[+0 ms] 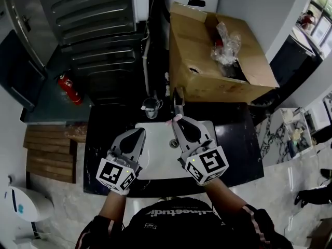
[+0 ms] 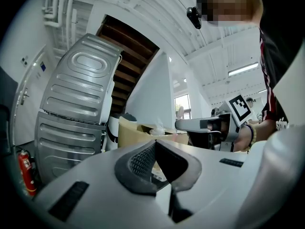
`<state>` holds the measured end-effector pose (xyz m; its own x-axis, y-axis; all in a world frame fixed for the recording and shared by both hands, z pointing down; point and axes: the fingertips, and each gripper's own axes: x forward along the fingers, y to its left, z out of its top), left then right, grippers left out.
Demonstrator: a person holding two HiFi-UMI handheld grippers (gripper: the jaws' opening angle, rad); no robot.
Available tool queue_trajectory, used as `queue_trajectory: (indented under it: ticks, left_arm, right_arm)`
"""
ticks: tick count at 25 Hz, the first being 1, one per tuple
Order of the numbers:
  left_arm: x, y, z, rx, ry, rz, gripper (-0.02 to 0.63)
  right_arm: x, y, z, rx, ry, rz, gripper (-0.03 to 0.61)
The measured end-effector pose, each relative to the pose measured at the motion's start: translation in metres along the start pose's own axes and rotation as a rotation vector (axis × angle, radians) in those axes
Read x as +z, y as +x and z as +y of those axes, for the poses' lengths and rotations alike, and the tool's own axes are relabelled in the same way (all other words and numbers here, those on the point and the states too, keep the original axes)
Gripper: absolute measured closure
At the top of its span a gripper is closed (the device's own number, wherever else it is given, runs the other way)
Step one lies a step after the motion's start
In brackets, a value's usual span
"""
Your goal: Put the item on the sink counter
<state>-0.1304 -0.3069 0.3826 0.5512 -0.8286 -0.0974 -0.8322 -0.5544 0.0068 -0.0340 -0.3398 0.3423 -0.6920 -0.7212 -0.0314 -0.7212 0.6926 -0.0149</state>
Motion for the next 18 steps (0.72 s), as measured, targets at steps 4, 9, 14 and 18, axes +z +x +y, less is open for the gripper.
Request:
queue_trajectory:
  ticks: [4, 9, 14, 18]
  left_arm:
    - [-0.008, 0.006, 0.01, 0.0, 0.003, 0.003, 0.598]
    - [-0.021, 0.008, 0.017, 0.012, -0.024, 0.016, 0.598]
    - [-0.032, 0.012, 0.019, 0.012, -0.019, 0.026, 0.598]
    - [-0.037, 0.014, 0.02, 0.014, -0.017, 0.028, 0.598]
  right_arm:
    - [-0.006, 0.024, -0.012, -0.012, -0.008, -0.017, 0.528]
    - [-0.016, 0.05, -0.025, -0.009, -0.008, -0.029, 0.528]
    - [-0.037, 0.076, -0.032, -0.009, -0.02, -0.022, 0.528]
    - [-0.057, 0.096, -0.042, -0.015, 0.022, -0.007, 0.528]
